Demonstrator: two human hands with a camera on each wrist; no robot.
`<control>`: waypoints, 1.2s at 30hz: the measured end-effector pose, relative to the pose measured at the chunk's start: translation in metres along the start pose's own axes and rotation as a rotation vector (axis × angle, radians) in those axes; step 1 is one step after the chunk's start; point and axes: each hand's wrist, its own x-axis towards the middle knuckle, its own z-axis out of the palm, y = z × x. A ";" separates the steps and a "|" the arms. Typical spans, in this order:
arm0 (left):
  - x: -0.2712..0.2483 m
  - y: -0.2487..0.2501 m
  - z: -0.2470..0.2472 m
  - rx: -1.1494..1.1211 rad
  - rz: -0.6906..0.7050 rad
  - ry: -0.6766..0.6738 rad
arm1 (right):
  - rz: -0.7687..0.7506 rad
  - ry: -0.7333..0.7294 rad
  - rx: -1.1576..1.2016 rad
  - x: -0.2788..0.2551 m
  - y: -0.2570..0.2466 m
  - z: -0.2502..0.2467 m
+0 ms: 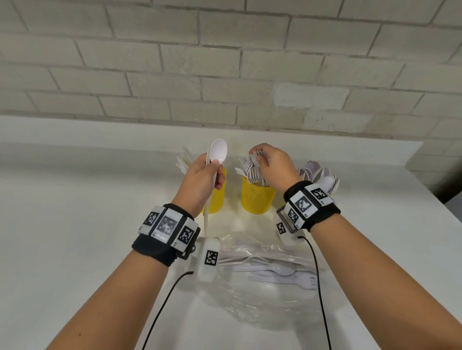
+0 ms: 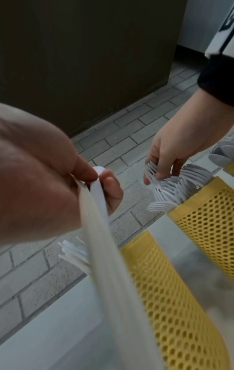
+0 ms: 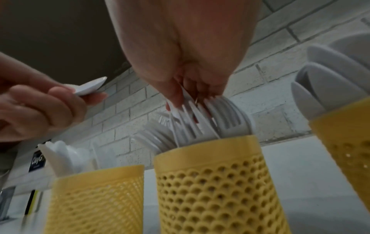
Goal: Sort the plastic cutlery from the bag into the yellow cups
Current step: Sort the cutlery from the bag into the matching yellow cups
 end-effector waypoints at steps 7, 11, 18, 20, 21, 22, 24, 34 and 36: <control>-0.002 0.000 0.004 -0.001 0.028 -0.030 | -0.039 -0.156 -0.363 -0.001 0.007 0.001; -0.002 0.001 0.008 -0.026 -0.002 -0.096 | -0.091 -0.097 -0.167 -0.003 0.000 -0.008; -0.005 0.000 0.022 0.032 -0.111 -0.213 | -0.321 0.012 0.121 -0.012 -0.038 -0.021; -0.007 0.003 0.026 0.046 -0.093 -0.232 | -0.325 -0.042 0.100 -0.012 -0.037 -0.020; -0.008 0.004 0.027 0.045 -0.086 -0.242 | -0.314 -0.049 0.104 -0.013 -0.036 -0.020; -0.008 0.003 0.027 0.041 -0.086 -0.254 | -0.297 -0.052 0.114 -0.014 -0.035 -0.021; -0.009 0.002 0.027 0.033 -0.090 -0.284 | -0.254 -0.062 0.151 -0.017 -0.034 -0.024; -0.001 0.011 0.018 0.247 0.148 -0.099 | 0.073 0.040 0.534 -0.019 -0.028 -0.062; 0.010 0.023 0.008 0.293 0.245 0.004 | 0.054 0.233 0.506 -0.018 -0.025 -0.088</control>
